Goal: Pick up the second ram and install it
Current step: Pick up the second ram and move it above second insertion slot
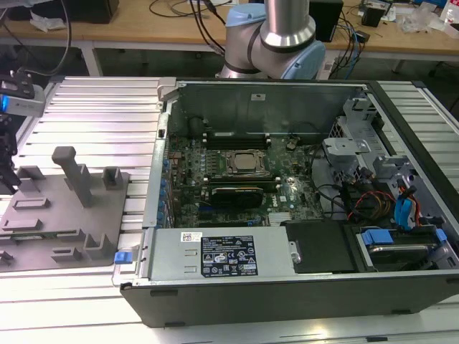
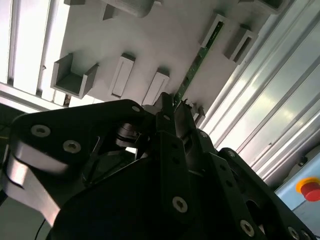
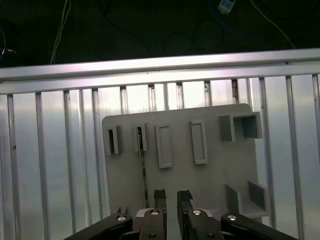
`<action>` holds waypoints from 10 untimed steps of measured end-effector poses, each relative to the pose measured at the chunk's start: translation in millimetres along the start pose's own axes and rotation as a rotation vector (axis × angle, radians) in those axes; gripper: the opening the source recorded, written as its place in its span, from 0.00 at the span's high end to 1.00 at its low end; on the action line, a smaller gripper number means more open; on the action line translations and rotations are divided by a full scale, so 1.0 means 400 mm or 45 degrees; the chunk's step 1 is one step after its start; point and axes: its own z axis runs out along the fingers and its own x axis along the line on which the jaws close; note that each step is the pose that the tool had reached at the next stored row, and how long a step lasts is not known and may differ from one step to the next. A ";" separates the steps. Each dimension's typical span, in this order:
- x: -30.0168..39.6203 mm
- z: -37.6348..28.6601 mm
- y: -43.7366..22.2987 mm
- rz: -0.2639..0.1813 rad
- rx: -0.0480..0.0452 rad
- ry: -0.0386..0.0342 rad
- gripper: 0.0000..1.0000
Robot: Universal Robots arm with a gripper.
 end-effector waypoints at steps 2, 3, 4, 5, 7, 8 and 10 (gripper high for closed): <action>0.000 0.042 -0.001 0.000 0.000 0.0000 0.76; 0.001 0.060 -0.002 0.000 0.000 0.0001 0.76; 0.006 0.064 -0.002 0.000 0.000 0.0001 0.76; 0.015 0.067 -0.003 0.000 0.000 0.0000 0.76; 0.040 0.074 -0.004 0.000 0.000 0.0002 0.76; 0.050 0.078 -0.005 0.000 0.000 0.0002 0.76; 0.069 0.086 -0.007 -0.001 0.000 0.0019 0.76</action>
